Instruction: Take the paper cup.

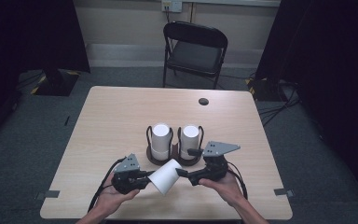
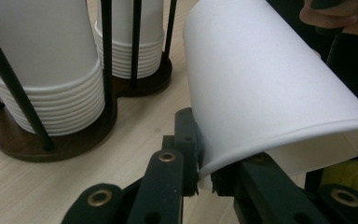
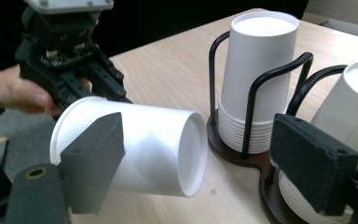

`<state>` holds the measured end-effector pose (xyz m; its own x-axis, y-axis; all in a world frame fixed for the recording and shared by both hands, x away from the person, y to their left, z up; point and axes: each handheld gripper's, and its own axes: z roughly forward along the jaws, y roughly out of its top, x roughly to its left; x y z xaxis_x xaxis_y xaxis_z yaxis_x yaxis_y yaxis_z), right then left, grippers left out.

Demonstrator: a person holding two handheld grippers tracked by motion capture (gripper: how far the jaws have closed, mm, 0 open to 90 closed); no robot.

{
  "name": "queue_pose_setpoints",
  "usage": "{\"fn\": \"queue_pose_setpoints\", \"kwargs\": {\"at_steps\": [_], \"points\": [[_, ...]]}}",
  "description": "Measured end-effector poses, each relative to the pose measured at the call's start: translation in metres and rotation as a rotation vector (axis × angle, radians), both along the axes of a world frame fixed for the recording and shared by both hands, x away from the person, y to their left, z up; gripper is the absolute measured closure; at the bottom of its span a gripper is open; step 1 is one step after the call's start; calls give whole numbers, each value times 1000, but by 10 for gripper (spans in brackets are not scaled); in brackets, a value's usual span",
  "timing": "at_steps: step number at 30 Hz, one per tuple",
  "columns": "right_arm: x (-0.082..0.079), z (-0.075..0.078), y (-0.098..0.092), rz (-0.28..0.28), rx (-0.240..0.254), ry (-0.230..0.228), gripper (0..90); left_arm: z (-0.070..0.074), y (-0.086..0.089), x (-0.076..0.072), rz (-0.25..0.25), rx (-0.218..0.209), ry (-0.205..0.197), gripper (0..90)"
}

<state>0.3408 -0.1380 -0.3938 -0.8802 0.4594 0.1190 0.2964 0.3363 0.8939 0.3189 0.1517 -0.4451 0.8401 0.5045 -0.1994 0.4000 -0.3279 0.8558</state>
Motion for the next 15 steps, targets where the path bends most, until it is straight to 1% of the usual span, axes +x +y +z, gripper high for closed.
{"fn": "queue_pose_setpoints", "kwargs": {"at_steps": [2,5,7,8,10,13,15], "points": [[-1,-1,2,14,-18,-5,176,0,1,1,-3,6,-2,839],[-3,-2,4,38,-42,-21,174,-1,1,2,-4,31,-2,839],[-4,-2,5,47,-56,-42,173,-2,0,3,-6,47,-2,839],[-5,-2,6,62,-63,-53,171,-3,-1,3,-4,52,6,839],[-7,-3,9,75,-81,-70,166,-4,-2,6,-9,76,19,839],[-9,-6,15,110,-123,-78,172,-7,-5,8,-18,110,36,840],[-11,-9,20,138,-158,-84,174,-8,-6,8,-23,116,46,841]]}}
